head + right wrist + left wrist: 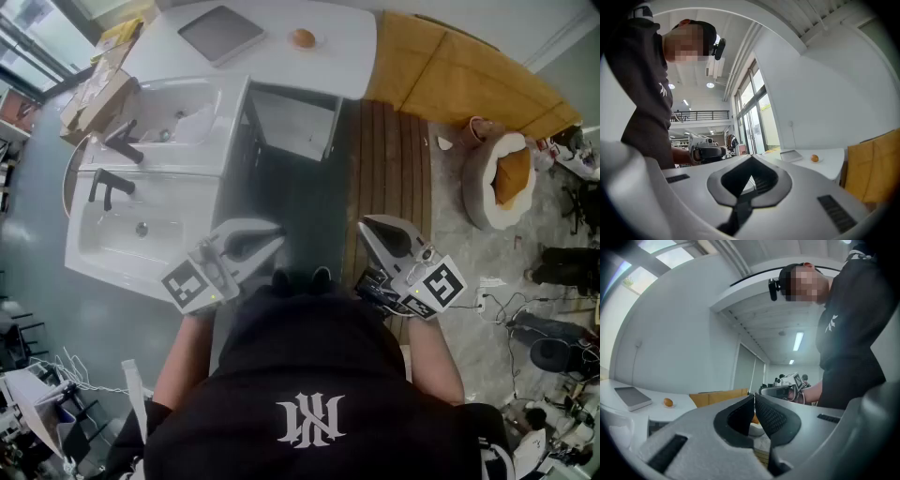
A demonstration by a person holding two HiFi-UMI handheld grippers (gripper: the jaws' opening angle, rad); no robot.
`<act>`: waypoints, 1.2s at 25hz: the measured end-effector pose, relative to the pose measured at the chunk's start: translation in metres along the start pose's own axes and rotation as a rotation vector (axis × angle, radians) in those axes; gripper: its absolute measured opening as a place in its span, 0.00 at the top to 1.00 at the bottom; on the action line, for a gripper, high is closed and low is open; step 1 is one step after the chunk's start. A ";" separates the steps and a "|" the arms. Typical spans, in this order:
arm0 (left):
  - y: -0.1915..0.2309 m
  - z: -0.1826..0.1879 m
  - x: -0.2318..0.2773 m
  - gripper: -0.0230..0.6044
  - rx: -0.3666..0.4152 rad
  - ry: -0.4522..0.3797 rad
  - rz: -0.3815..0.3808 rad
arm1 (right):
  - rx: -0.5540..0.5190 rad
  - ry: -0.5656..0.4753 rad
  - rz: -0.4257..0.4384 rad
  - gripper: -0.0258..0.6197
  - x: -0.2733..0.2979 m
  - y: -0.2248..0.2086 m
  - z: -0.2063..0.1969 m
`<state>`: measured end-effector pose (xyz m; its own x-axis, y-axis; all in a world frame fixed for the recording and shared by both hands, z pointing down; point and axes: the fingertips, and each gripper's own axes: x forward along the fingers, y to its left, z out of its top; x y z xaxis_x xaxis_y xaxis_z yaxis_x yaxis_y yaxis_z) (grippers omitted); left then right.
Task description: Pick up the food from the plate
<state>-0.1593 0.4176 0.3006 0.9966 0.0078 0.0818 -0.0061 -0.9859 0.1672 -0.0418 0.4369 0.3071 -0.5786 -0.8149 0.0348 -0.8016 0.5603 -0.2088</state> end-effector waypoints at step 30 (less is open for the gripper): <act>0.113 0.008 0.071 0.95 -0.010 -0.056 0.073 | 0.023 -0.048 0.016 0.96 0.012 -0.132 0.023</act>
<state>-0.0885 0.3053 0.3175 0.9965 -0.0742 0.0390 -0.0798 -0.9818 0.1726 0.0603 0.3495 0.3126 -0.5829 -0.8124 -0.0157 -0.7883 0.5700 -0.2318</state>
